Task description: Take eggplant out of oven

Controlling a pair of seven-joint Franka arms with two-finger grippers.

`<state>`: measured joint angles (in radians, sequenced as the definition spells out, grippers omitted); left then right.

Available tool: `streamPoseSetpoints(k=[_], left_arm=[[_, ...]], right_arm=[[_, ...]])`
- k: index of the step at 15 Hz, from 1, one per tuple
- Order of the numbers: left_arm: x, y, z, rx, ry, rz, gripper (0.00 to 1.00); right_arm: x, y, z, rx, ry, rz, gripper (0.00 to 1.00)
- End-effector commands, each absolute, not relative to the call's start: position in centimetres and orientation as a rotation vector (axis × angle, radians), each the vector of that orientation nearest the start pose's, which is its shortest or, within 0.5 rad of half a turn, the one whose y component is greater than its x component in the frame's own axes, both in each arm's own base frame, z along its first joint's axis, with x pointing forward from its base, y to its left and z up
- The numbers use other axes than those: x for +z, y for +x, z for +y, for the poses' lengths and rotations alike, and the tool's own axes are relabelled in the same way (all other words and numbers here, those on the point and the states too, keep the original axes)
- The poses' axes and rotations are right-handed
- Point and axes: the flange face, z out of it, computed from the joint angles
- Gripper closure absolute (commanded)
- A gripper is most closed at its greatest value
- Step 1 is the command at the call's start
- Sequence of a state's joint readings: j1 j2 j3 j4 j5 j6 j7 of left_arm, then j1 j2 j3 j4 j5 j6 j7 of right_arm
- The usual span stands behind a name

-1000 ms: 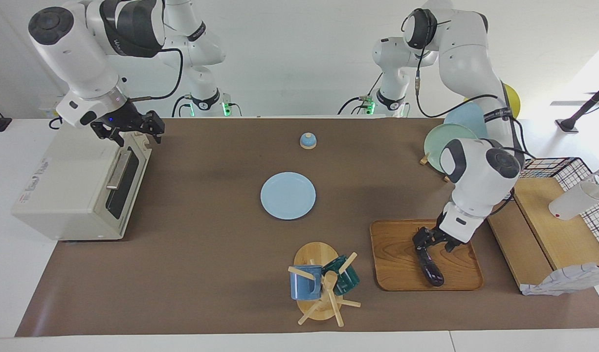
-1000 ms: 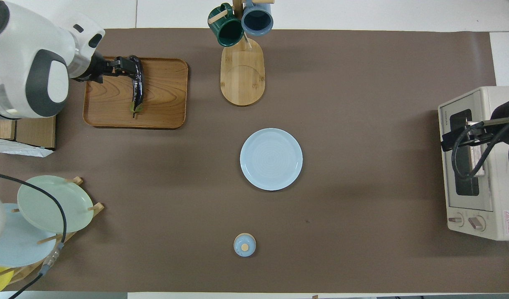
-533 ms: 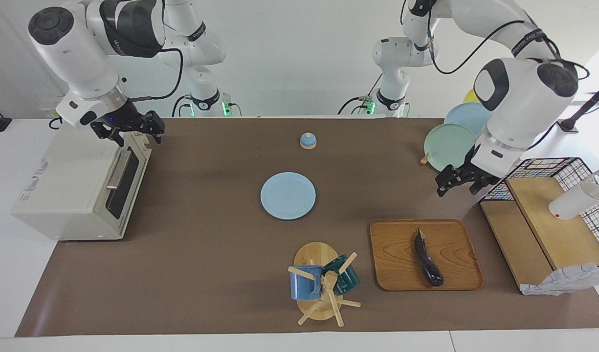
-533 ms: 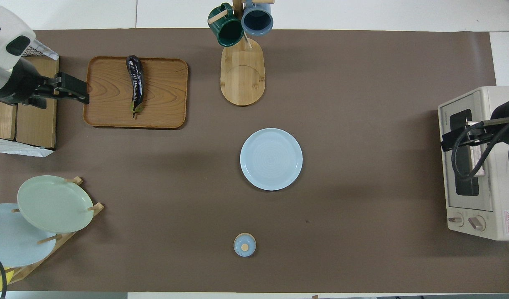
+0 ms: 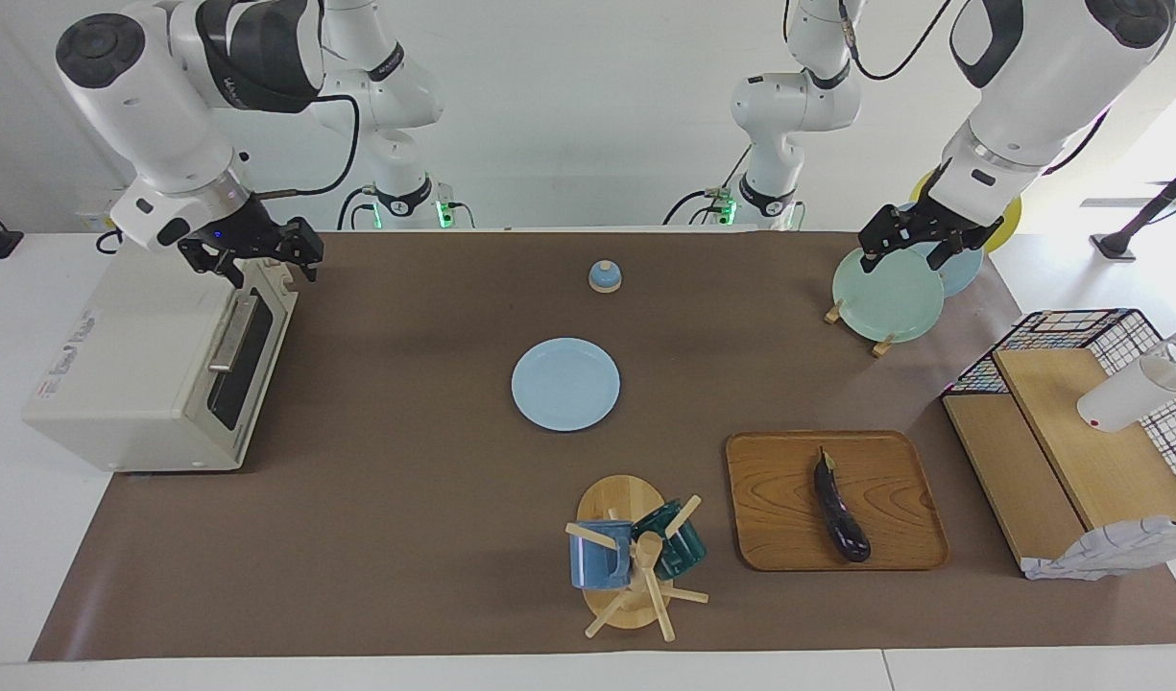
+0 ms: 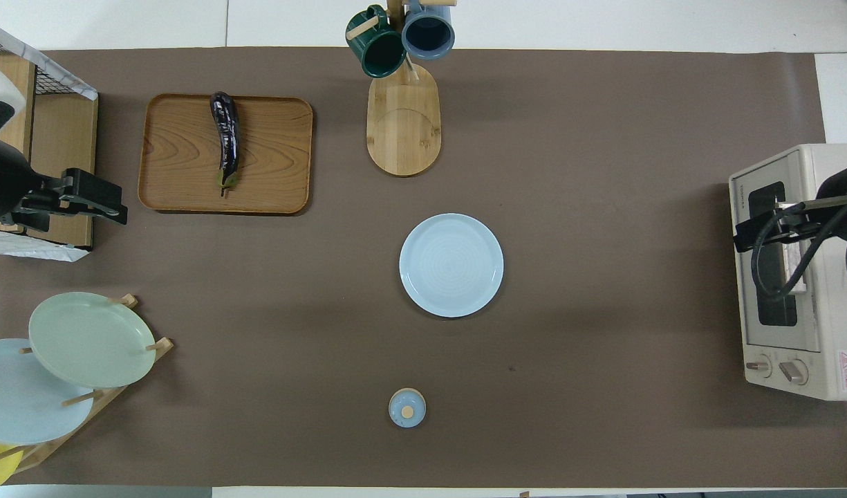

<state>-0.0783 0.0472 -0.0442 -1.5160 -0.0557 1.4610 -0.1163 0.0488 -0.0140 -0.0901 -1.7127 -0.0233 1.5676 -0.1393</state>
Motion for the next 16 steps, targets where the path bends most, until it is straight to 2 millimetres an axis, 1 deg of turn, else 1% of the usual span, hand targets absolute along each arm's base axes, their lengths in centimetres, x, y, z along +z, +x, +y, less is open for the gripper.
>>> streamPoseSetpoints(k=[1,2,3,5,6,9,10,13,16], left_arm=[[62.1,54.5,-7.8,0.173,-3.165,0.005,0.0],[62.7,54.5,-8.0,0.153,-3.165,0.012,0.0],[62.8,54.3,-8.3,0.152,-3.16,0.019,0.0],[62.2,53.4,-7.9,0.164,-3.122,0.012,0.0],[62.1,53.3,-7.9,0.166,-3.121,0.014,0.0],[61.9,53.4,-7.8,0.16,-3.125,0.005,0.0],[61.9,53.4,-7.4,0.163,-3.127,-0.004,0.0],[61.7,53.4,-8.0,0.166,-3.138,0.004,0.0],[61.9,53.5,-8.1,0.151,-3.147,0.004,0.0]], right_arm=[[56.7,53.6,-2.7,0.201,-3.122,-0.133,0.0],[56.6,53.6,-2.6,0.204,-3.122,-0.135,0.0],[56.6,53.6,-2.6,0.204,-3.122,-0.135,0.0],[56.6,53.6,-2.6,0.204,-3.122,-0.135,0.0],[56.6,53.6,-2.7,0.204,-3.122,-0.133,0.0],[56.5,53.6,-2.6,0.206,-3.122,-0.135,0.0],[56.6,53.6,-2.6,0.204,-3.122,-0.135,0.0],[56.6,53.6,-2.7,0.204,-3.122,-0.133,0.0],[56.6,53.6,-2.6,0.204,-3.122,-0.135,0.0]])
